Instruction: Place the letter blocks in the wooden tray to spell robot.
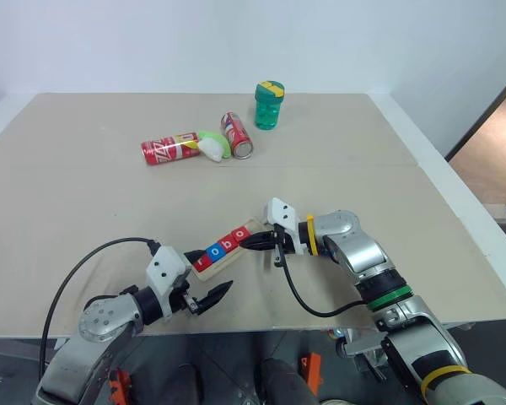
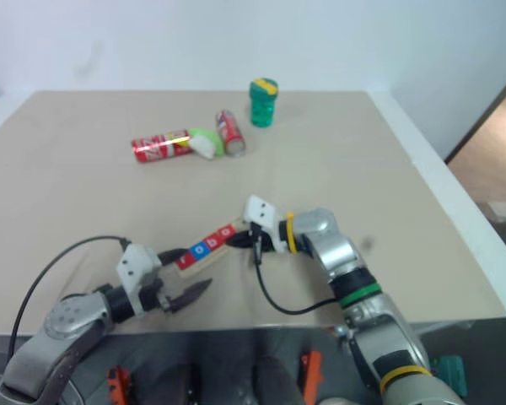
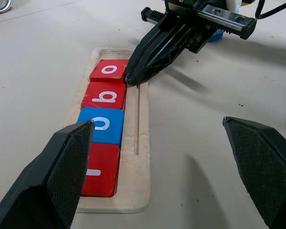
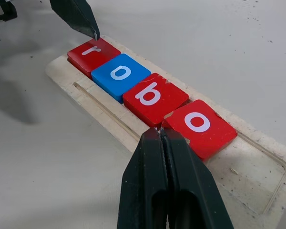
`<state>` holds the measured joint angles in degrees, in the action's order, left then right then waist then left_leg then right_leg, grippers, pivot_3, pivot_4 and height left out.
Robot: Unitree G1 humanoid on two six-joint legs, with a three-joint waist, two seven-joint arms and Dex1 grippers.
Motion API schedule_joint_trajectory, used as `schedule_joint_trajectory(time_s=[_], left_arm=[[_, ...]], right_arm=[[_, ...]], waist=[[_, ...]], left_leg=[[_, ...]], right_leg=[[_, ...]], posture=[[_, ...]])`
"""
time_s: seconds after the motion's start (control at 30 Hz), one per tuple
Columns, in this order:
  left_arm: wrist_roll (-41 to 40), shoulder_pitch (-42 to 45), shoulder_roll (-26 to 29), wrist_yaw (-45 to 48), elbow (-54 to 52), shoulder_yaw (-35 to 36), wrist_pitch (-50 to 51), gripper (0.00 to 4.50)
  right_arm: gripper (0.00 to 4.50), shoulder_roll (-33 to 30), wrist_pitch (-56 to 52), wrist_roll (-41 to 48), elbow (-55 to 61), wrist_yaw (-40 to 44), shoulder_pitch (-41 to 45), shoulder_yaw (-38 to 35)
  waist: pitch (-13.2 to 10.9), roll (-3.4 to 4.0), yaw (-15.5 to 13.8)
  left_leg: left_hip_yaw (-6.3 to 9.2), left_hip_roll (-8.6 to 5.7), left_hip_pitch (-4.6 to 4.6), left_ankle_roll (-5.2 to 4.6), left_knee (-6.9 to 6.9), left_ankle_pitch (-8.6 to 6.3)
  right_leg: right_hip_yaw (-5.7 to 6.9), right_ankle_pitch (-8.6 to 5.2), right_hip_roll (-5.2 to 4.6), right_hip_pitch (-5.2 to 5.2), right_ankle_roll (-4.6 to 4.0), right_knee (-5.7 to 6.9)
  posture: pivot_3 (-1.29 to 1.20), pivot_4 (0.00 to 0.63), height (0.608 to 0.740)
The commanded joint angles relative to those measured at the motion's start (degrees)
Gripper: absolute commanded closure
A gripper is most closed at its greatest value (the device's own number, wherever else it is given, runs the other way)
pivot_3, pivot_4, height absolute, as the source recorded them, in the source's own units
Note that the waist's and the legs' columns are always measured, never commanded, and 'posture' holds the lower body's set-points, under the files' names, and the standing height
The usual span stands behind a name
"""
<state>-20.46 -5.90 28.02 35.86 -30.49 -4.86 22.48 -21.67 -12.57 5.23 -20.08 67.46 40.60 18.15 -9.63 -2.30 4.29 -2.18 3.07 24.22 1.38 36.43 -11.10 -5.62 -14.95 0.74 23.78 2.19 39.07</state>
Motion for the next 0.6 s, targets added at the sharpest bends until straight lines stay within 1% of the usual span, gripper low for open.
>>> schedule_joint_trajectory(time_s=[0.03, 0.17, 0.27, 0.4, 0.6], left_arm=[[-0.1, -0.2, 0.0, 0.3, -2.0, -0.3, -1.1, 0.0], [0.1, -0.5, 0.2, 0.5, -2.0, -0.3, -1.3, 0.0], [0.0, -0.4, 0.3, 0.9, -2.0, 0.0, -1.1, 0.0], [-0.2, -0.1, 0.6, 1.5, -2.0, 0.2, -1.1, 0.0], [-0.2, 0.3, 0.6, 1.5, -2.1, 0.2, -0.9, 0.0]], right_arm=[[4.47, -1.4, -0.3, 0.7, 1.7, 1.5, 1.3, -1.0], [4.47, -3.4, -2.9, 2.7, 4.7, 3.4, 1.2, -2.3], [4.47, -4.2, -3.7, 3.5, 4.7, 3.6, 2.2, -3.2], [4.47, -2.9, -0.5, 2.8, -1.0, 0.7, 5.2, -4.7], [4.47, -0.2, 6.8, 0.0, -10.4, -2.9, 8.2, -4.2]], waist=[[0.0, 0.0, 0.0], [0.0, 0.0, 0.0], [0.0, 0.0, 0.0], [0.0, 0.0, 0.0], [0.0, 0.0, 0.0]], left_leg=[[0.0, 0.0, 0.0, 0.0, 0.0, 0.0], [-0.01, -0.01, 0.0, 0.0, 0.0, 0.0], [0.0, 0.0, 0.0, 0.0, -0.01, 0.0], [0.0, 0.02, 0.0, 0.0, 0.0, 0.0], [-0.01, 0.01, 0.0, 0.0, 0.01, 0.01]], right_leg=[[0.0, 0.0, 0.0, 0.0, 0.0, 0.0], [-0.02, -0.01, -0.02, 0.0, 0.01, 0.0], [0.0, -0.01, 0.0, 0.0, 0.01, 0.0], [0.01, 0.02, 0.02, 0.02, -0.03, 0.0], [-0.01, 0.04, 0.01, 0.0, -0.02, 0.0]], posture=[[0.0, 0.15, 0.74], [0.0, 0.15, 0.74], [0.0, 0.15, 0.74], [0.0, 0.15, 0.74], [0.0, 0.15, 0.74]])
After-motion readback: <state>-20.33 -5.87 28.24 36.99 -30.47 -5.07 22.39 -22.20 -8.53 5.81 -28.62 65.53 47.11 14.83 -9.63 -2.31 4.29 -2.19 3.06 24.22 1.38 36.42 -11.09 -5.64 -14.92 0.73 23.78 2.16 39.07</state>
